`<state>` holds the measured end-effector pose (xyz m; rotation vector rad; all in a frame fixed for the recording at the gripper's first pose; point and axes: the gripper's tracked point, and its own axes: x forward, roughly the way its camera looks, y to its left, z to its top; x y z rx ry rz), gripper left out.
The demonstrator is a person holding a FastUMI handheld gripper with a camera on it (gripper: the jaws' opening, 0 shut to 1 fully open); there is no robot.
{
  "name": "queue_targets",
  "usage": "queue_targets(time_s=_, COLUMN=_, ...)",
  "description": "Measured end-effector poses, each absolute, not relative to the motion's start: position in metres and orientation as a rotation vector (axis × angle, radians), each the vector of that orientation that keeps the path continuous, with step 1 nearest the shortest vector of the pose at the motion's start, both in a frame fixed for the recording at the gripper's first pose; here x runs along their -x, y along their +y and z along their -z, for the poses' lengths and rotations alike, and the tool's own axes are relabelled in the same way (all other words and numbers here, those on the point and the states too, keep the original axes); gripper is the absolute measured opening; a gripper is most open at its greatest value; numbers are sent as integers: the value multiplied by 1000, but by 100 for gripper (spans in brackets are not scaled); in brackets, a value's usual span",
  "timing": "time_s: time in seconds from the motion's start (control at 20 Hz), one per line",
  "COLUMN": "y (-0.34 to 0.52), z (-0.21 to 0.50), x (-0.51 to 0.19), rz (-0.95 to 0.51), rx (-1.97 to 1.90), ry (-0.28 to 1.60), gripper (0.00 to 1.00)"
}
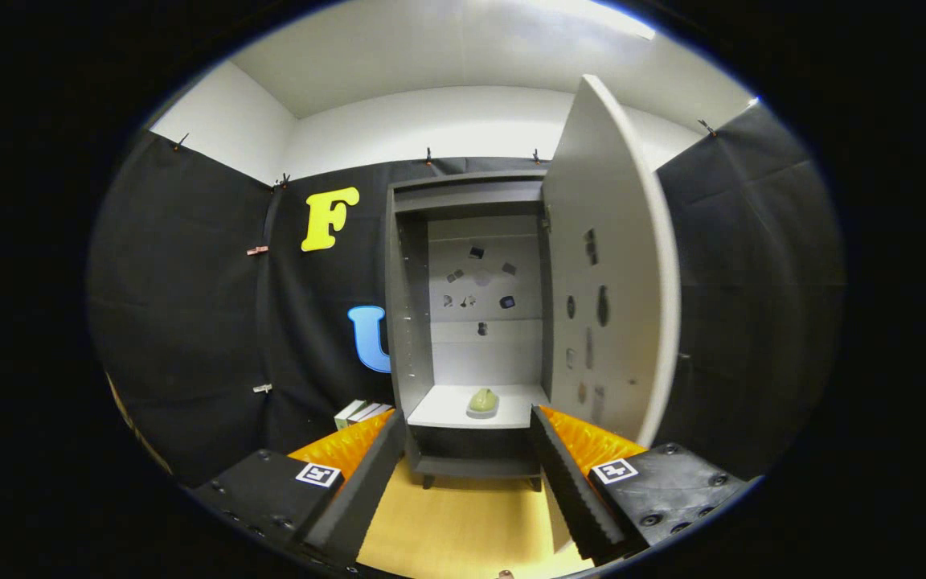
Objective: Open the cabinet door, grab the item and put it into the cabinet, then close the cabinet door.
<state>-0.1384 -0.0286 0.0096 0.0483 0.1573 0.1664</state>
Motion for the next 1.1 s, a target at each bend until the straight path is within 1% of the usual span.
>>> queue_targets(time_s=0.2, y=-83, z=-4, x=140, rz=-97, rx=-77, ry=178, gripper=97)
queue_targets(time_s=0.4, y=-135, z=2, x=136, rz=-79, rx=-57, ry=172, gripper=97)
queue_targets(time_s=0.7, y=-177, z=25, x=92, rz=-133, rx=-107, ry=199, gripper=98)
queue_targets(time_s=0.9, y=-185, z=51, x=63, rz=-175, rx=-144, ry=227, gripper=98)
queue_targets(time_s=1.1, y=-180, z=58, x=51, rz=-230, rx=-167, ry=232, gripper=98)
